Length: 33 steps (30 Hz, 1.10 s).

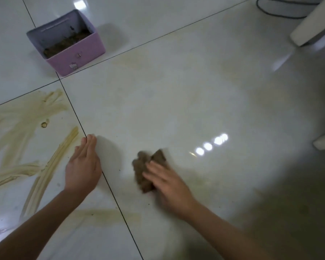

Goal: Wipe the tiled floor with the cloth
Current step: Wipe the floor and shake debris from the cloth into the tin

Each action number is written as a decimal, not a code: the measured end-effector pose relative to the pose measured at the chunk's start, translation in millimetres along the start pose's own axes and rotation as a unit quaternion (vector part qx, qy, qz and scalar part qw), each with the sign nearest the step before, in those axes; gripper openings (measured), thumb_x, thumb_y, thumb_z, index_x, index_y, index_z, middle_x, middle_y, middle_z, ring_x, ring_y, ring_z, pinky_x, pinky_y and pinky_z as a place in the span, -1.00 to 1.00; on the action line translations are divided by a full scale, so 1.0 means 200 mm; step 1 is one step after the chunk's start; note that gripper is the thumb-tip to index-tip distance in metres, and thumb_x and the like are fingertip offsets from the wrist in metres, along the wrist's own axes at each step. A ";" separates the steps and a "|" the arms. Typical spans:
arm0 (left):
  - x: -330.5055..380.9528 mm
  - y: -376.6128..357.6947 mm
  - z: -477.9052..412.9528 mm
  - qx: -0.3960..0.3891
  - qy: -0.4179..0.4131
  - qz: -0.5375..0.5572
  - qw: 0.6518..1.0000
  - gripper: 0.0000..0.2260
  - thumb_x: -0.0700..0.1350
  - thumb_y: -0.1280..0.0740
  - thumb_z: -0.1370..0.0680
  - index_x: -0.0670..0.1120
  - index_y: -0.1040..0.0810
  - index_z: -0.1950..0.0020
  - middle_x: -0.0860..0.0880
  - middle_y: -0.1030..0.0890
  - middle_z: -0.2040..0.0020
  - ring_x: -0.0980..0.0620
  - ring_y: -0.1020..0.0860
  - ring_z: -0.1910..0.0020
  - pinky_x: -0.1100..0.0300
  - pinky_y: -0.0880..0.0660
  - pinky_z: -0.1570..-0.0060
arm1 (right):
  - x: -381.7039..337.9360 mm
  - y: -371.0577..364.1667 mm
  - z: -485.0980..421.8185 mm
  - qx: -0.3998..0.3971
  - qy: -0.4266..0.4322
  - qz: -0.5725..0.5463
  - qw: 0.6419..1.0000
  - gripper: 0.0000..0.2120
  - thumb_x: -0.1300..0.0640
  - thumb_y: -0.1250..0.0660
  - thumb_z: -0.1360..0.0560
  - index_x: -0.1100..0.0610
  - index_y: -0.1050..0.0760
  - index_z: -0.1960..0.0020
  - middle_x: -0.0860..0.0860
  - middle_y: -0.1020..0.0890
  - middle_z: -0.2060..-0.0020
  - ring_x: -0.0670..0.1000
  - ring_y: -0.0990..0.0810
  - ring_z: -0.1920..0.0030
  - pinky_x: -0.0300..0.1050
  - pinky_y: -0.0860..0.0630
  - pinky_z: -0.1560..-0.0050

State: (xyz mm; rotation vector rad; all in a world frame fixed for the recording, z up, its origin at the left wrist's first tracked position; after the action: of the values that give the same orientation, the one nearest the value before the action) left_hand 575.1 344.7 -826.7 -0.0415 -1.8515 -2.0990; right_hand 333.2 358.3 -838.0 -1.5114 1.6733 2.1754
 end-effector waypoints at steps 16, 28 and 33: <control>0.06 0.07 0.24 -0.125 -0.154 -0.164 0.966 -0.47 -0.18 -0.11 -0.59 -0.20 -0.09 -0.56 -0.18 -0.02 -0.58 -0.11 0.00 -0.56 0.02 0.09 -0.50 | -0.02 0.01 0.36 0.231 -0.274 0.048 0.932 -0.64 0.41 -0.18 -0.46 0.41 -0.51 -0.24 0.36 -0.46 -0.29 0.22 -0.35 -0.39 0.22 -0.39 -0.27; -0.03 0.10 0.22 -0.303 -0.200 -0.209 0.908 -0.47 -0.21 -0.02 -0.64 -0.10 0.09 -0.59 -0.07 0.25 -0.58 0.01 0.13 -0.57 0.08 0.01 -0.51 | 0.17 0.38 0.46 0.010 -0.338 0.094 0.936 -0.55 0.25 -0.15 -0.62 0.20 -0.22 -0.50 0.19 -0.13 -0.53 0.14 -0.08 -0.55 -0.05 0.03 -0.54; 0.02 0.16 0.15 -0.341 -0.234 -0.253 0.874 -0.48 -0.24 0.00 -0.63 -0.11 0.04 -0.59 -0.11 0.17 -0.59 -0.01 -0.04 -0.56 0.07 -0.04 -0.48 | 0.08 0.36 0.43 -0.211 -0.376 0.168 0.887 -0.41 0.04 -0.11 -0.62 0.00 0.03 -0.59 0.02 0.14 -0.58 0.09 0.10 -0.56 0.02 -0.21 -0.47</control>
State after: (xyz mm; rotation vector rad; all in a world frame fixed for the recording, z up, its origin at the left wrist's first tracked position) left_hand 573.2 369.6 -791.2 -0.2850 -1.3020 -3.2740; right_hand 229.4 383.0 -798.4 -0.2467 1.2884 2.8849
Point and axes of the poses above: each hand's wrist, its own z-axis away from the middle knuckle, its own y-axis out of the back of the hand, x = y × z, the point moved 3 cm from there along -z, towards the middle knuckle
